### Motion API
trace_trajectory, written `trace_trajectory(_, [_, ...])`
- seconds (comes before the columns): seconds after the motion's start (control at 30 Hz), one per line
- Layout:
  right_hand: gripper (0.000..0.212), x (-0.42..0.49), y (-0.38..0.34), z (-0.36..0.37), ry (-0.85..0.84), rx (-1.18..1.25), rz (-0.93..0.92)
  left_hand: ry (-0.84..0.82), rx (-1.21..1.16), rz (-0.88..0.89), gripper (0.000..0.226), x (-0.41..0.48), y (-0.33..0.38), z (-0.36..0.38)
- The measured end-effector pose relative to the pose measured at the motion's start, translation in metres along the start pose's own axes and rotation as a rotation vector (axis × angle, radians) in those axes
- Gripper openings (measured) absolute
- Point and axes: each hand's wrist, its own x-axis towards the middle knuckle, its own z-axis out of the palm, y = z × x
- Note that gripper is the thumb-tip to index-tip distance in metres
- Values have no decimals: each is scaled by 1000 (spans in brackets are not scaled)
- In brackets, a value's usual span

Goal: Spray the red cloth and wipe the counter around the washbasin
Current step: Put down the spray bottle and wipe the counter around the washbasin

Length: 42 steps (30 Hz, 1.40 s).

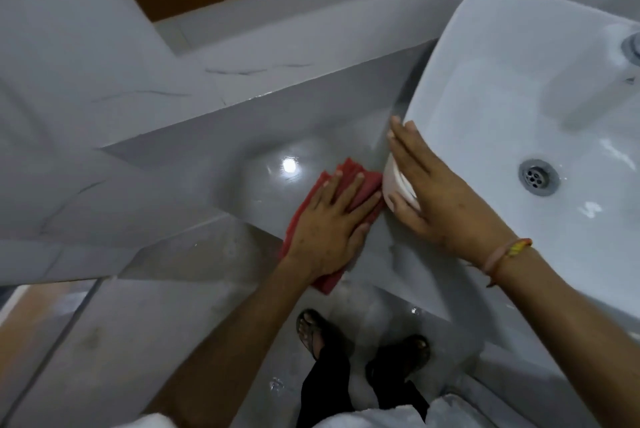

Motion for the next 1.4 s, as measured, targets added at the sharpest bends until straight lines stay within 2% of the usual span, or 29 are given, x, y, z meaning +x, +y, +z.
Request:
trace_trajectory(0.17, [74, -2, -2, -1, 0, 7, 30, 97, 0, -179, 53, -38, -63, -4])
trace_trajectory(0.3, [71, 0, -1, -1, -5, -17, 29, 120, -24, -473, 56, -35, -117, -21])
trace_trajectory(0.5, [69, 0, -2, 0, -5, -49, 31, 146, -66, -575, 55, 11, -118, -31])
trace_trajectory(0.57, [69, 0, -3, -1, -3, -44, 26, 140, -75, -562, 55, 28, -97, -32])
trace_trajectory(0.7, [69, -1, -2, 0, 11, -54, 15, 80, -54, -327, 57, 35, -39, -19])
trace_trajectory(0.77, [69, -1, -1, 0, 16, -54, 13, 81, -62, -268, 57, 19, -22, -10])
trace_trajectory(0.87, [70, -2, 1, 1, 14, -52, 12, 77, -50, -303, 57, -10, -34, -3])
trace_trajectory(1.0, [68, -2, 1, 2, 11, -33, 2, 119, -65, -499, 57, -27, -86, -12])
trace_trajectory(1.07, [67, -1, 1, 1, 16, -15, -4, 114, -67, -538, 58, -22, -99, -18])
trace_trajectory(1.23, [65, 0, -1, 1, 20, -4, -10, 163, -57, -469, 56, 29, -84, -28])
trace_trajectory(1.4, [66, 0, 0, 1, 44, -8, -14, 101, -49, -333, 57, 91, -49, -28])
